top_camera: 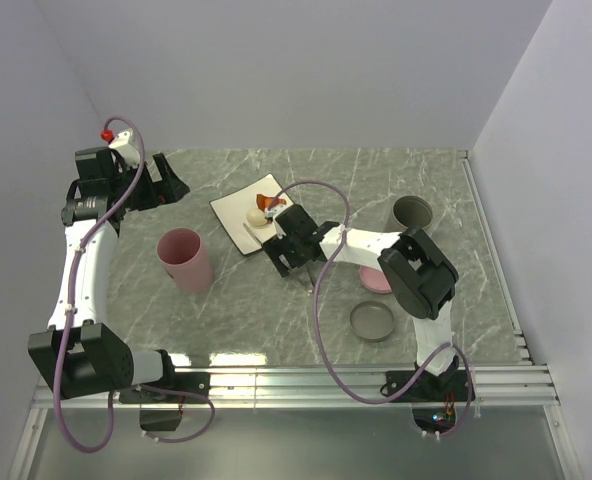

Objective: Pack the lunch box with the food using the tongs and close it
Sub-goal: Pick up the clamp from the plate.

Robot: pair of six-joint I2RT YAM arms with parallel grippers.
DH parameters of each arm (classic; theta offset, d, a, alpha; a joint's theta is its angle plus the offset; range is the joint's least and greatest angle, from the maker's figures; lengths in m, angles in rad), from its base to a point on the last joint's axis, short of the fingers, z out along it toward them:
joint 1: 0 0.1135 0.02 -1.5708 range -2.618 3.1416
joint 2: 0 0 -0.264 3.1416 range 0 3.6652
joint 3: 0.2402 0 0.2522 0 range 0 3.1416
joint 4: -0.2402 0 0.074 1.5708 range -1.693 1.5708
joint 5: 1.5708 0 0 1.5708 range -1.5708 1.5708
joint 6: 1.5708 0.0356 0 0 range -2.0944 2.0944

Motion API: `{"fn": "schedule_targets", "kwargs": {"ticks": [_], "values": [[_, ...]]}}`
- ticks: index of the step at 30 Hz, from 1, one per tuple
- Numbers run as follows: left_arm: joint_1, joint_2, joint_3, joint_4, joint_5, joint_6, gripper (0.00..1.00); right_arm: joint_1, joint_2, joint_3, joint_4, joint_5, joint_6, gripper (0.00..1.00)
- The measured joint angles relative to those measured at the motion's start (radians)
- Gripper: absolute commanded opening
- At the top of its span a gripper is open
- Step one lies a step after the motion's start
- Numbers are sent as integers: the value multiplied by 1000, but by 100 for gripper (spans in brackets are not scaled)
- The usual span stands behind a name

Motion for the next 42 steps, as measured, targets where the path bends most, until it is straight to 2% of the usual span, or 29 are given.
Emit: {"fn": "schedule_targets", "kwargs": {"ticks": [7,17,28,35,42], "values": [[0,0,0,-5,0,15,99,0,-7,-10,11,-2,0,84],[0,0,0,-30,11,41,99,0,-121,-84,-43,-15,1,78],[0,-7,0,-34,93,62,100,0,-276,-85,-86,-55,-13,75],[0,-21,1,-39,123,68,99,0,-330,-68,-172,-78,-48,74],[0,-34,1,-48,152,69,99,0,-462,-51,-244,-88,-110,73]]}}
